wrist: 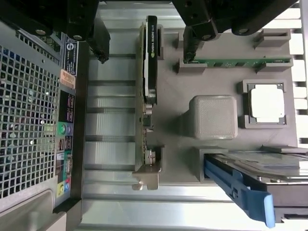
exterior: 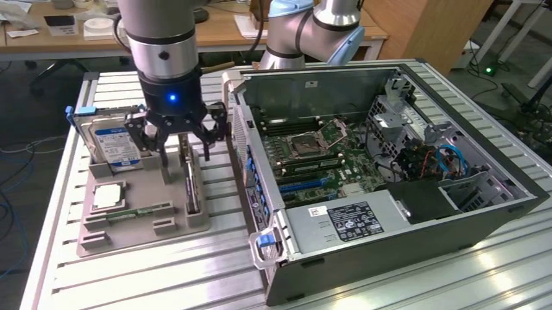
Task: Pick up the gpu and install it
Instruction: 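Pick up the gpu and move the gpu toward the slot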
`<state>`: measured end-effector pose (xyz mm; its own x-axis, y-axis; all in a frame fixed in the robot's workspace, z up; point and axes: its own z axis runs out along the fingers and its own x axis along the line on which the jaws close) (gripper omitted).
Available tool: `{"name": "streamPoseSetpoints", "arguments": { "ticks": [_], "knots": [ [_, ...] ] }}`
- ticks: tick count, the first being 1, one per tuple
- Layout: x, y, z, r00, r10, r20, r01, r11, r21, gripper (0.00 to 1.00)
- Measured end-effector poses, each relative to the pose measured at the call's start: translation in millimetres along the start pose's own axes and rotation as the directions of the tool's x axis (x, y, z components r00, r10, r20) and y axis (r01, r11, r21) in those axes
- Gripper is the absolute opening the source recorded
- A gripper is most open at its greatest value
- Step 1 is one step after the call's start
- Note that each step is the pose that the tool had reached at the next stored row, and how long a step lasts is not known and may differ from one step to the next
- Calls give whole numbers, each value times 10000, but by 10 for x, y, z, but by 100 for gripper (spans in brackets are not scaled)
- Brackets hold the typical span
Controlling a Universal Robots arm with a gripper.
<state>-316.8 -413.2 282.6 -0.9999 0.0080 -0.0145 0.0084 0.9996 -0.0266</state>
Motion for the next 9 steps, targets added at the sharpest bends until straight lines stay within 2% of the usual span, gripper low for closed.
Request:
{"name": "streamPoseSetpoints", "arguments": {
  "ticks": [5,9],
  "knots": [
    [-5,2,62,10000,-2,0,2,9999,126,72],
    [-13,9,134,10000,1,-7,-1,9999,130,72]
  ]
}}
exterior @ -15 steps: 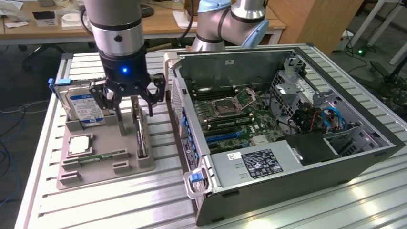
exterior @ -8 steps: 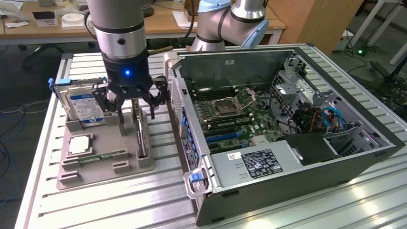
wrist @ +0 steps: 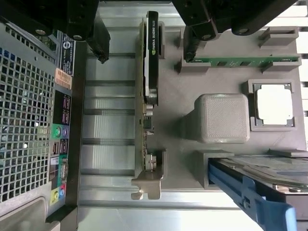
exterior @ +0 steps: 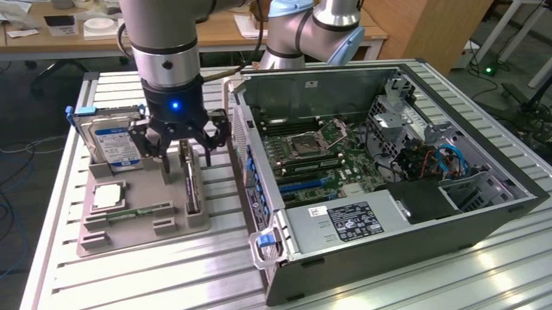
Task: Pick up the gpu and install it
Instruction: 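Pick up the gpu and move the gpu toward the slot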
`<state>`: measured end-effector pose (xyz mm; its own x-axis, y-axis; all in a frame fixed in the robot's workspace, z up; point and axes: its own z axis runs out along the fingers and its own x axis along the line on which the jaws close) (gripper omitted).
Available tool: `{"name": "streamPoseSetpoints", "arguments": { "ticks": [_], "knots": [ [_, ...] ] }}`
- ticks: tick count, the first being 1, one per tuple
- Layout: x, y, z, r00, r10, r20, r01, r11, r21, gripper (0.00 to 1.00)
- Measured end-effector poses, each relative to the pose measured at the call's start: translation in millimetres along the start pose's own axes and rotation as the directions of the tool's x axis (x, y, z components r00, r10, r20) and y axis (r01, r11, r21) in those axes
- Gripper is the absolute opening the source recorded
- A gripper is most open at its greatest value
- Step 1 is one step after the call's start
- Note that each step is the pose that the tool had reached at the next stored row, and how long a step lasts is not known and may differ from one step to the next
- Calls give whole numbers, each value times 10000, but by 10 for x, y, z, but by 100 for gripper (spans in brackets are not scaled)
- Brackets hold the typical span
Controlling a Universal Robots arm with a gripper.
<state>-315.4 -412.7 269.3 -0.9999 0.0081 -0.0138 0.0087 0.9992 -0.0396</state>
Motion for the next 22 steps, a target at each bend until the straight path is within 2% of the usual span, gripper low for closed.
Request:
{"name": "streamPoseSetpoints", "arguments": {
  "ticks": [3,22],
  "knots": [
    [-5,25,51,10000,-2,-3,2,10000,8,72],
    [-3,34,252,10000,-10,-3,10,10000,16,72]
  ]
}}
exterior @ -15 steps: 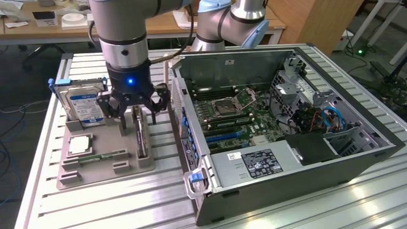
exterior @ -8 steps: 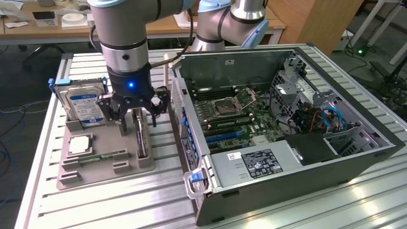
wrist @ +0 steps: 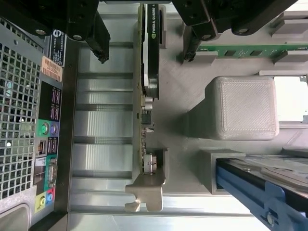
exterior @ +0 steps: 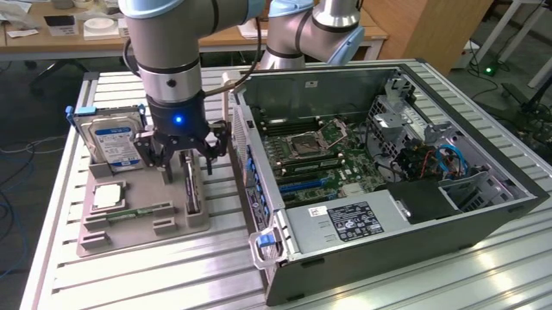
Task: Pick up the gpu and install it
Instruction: 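Pick up the gpu and move the gpu toward the slot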
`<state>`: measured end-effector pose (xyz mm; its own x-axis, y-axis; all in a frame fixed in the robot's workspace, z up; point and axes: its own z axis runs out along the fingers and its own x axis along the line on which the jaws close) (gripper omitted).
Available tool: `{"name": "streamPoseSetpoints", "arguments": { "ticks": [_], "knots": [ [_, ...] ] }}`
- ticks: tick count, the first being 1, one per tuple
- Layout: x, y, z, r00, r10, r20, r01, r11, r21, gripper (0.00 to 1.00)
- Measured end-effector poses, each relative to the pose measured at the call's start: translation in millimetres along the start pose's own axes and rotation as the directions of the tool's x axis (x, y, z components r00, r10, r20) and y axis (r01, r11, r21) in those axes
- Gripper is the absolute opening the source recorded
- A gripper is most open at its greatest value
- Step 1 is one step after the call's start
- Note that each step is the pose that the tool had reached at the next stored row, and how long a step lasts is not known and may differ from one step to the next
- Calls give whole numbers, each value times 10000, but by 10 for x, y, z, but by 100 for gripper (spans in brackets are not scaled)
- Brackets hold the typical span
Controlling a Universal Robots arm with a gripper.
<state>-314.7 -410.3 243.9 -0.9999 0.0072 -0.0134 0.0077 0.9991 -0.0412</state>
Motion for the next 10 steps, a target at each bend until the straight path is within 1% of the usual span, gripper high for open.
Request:
{"name": "streamPoseSetpoints", "arguments": {
  "ticks": [6,10],
  "knots": [
    [1,2,50,10000,0,0,0,10000,10,72],
    [0,4,83,10000,-1,0,1,10000,41,72]
  ]
}}
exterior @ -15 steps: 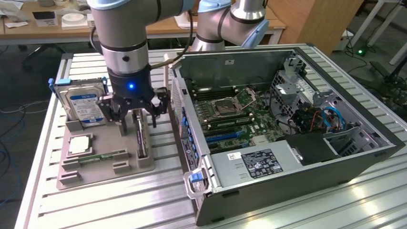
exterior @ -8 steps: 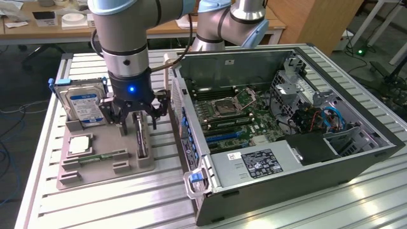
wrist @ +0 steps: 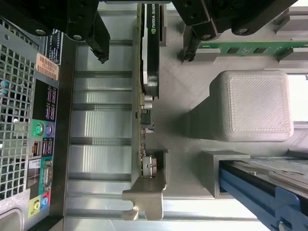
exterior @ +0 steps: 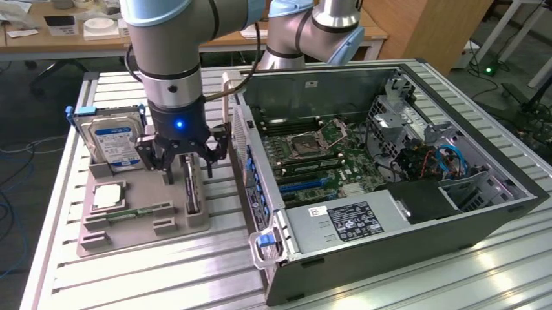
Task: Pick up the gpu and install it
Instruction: 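Pick up the gpu and move the gpu toward the slot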
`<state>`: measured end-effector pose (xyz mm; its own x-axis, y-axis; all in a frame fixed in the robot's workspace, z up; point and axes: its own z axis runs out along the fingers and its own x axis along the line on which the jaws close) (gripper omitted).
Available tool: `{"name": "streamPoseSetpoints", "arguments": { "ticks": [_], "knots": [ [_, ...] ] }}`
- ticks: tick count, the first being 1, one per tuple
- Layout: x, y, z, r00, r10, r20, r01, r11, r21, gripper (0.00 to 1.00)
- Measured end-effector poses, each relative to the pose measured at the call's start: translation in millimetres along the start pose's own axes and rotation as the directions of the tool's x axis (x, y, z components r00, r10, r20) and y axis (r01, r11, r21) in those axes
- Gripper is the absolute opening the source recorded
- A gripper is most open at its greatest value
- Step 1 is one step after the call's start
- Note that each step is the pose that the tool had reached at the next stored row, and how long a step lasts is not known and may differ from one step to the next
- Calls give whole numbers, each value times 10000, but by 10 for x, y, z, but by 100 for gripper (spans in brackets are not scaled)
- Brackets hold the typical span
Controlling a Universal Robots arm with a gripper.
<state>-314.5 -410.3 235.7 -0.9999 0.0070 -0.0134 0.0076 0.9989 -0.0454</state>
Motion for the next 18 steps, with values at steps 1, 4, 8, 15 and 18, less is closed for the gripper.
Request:
{"name": "streamPoseSetpoints", "arguments": {
  "ticks": [1,4,8,15,18],
  "knots": [
    [0,0,6,10000,-1,-1,1,10000,2,72],
    [0,1,26,10000,-5,-1,5,10000,3,72],
    [0,3,60,10000,-7,0,7,10000,2,72],
    [1,3,72,10000,-7,-1,7,10000,13,72],
    [0,3,73,10000,-7,0,7,10000,20,72]
  ]
}}
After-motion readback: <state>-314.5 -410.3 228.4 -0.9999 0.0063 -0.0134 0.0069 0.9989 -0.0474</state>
